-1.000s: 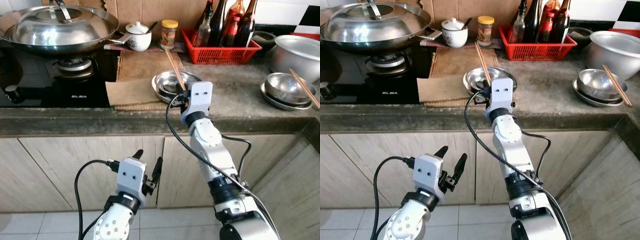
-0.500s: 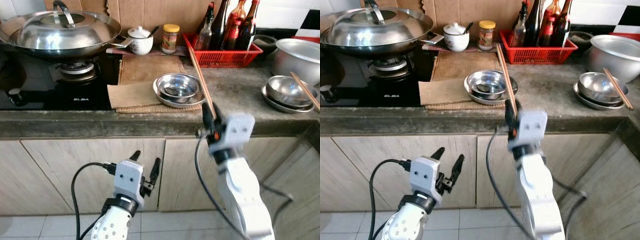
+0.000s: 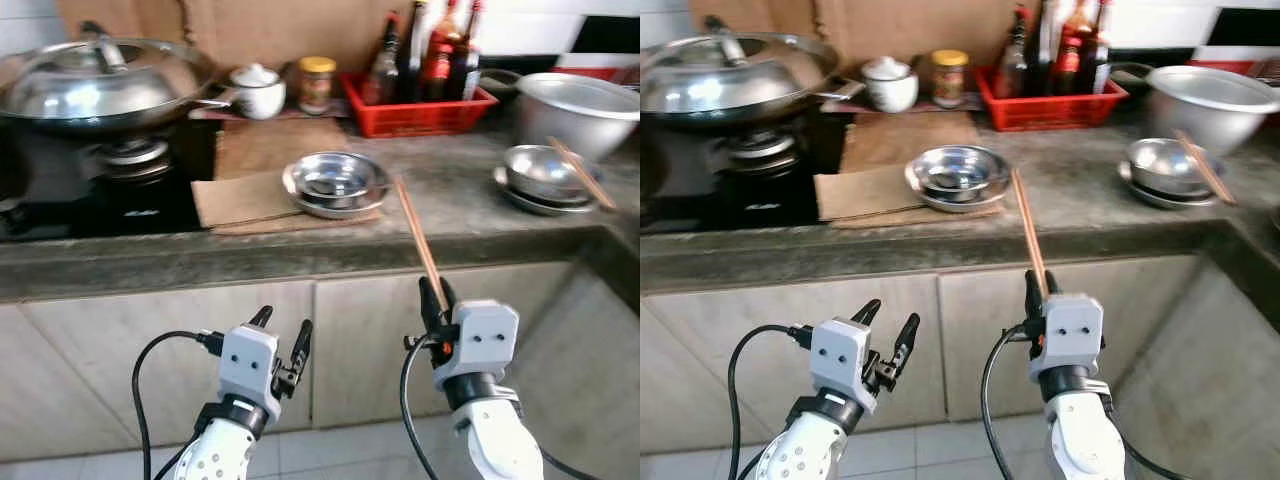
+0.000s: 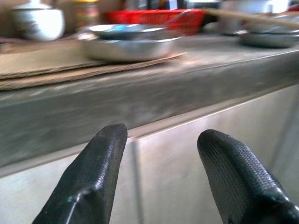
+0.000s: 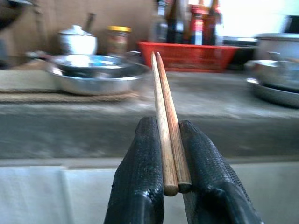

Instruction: Kitchen organization

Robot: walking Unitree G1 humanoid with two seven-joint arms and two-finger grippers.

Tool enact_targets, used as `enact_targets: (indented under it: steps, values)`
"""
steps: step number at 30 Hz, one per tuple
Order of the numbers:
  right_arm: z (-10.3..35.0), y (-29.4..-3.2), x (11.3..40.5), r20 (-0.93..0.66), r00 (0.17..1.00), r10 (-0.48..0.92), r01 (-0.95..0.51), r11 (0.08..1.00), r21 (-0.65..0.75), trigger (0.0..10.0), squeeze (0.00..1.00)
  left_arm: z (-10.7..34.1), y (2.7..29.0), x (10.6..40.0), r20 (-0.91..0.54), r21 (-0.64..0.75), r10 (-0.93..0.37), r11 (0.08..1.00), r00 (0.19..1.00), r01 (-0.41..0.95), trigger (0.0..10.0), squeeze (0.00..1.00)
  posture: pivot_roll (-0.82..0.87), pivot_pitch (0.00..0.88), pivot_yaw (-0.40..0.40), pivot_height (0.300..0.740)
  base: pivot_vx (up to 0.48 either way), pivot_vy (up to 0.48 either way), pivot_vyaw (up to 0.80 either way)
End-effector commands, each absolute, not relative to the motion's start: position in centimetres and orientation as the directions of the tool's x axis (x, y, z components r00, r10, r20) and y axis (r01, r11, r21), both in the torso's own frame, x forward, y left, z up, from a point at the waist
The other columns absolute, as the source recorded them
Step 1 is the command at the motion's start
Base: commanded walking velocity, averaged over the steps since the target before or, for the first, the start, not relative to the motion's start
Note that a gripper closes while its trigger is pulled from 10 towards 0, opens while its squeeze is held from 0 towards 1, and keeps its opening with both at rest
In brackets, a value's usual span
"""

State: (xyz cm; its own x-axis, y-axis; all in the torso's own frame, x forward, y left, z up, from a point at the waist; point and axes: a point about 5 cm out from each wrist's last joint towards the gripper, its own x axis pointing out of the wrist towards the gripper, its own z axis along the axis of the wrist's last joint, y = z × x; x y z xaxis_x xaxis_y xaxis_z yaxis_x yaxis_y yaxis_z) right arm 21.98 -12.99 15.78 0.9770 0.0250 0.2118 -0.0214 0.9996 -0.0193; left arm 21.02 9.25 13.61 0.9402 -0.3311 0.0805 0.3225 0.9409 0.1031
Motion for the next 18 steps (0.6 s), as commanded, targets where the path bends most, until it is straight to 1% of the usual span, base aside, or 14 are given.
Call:
enact_targets:
  steps: [1, 3, 5, 10, 15, 18]
  values:
    - [16.7, -12.7, 21.7, 0.261, 0.965, 0.021, -0.017, 1.0, -0.02, 10.0, 0.0, 13.4, 9.2, 21.1, 0.075, 0.098, -0.342, 0.937, 0.937, 0.334, 10.0, 0.0, 0.16, 0.022, -0.022, 0.74, 0.0, 0.45, -0.8]
    - [16.7, -12.6, 21.6, 0.262, 0.965, 0.016, -0.012, 1.0, -0.019, 10.0, 0.0, 13.5, 9.2, 21.1, 0.076, 0.105, -0.346, 0.935, 0.935, 0.338, 10.0, 0.0, 0.16, 0.017, -0.019, 0.74, 0.0, 0.452, -0.8]
    - [16.8, -12.6, 21.6, 0.27, 0.963, 0.005, 0.0, 1.0, -0.021, 10.0, 0.0, 13.4, 9.2, 21.2, 0.076, 0.112, -0.349, 0.934, 0.934, 0.34, 10.0, 0.0, 0.16, 0.017, -0.017, 0.74, 0.0, 0.244, -0.8]
    - [17.6, -12.6, 21.9, 0.312, 0.95, -0.006, 0.015, 1.0, -0.024, 10.0, 0.0, 13.2, 8.9, 21.3, 0.068, 0.122, -0.377, 0.922, 0.924, 0.368, 10.0, 0.0, 0.15, 0.0, -0.006, 0.74, 0.0, 0.0, -0.79]
    - [17.1, -12.6, 21.9, 0.297, 0.955, 0.007, 0.007, 0.999, -0.044, 10.0, 0.0, 13.1, 8.9, 21.3, 0.063, 0.116, -0.38, 0.921, 0.923, 0.371, 10.0, 0.0, 0.15, 0.0, -0.003, 0.74, 0.0, 0.0, -0.79]
    - [16.3, -12.5, 21.7, 0.26, 0.965, 0.012, -0.001, 0.999, -0.045, 10.0, 0.0, 13.1, 8.8, 21.3, 0.063, 0.117, -0.384, 0.92, 0.921, 0.375, 10.0, 0.0, 0.15, 0.0, -0.006, 0.74, 0.0, 0.405, -0.79]
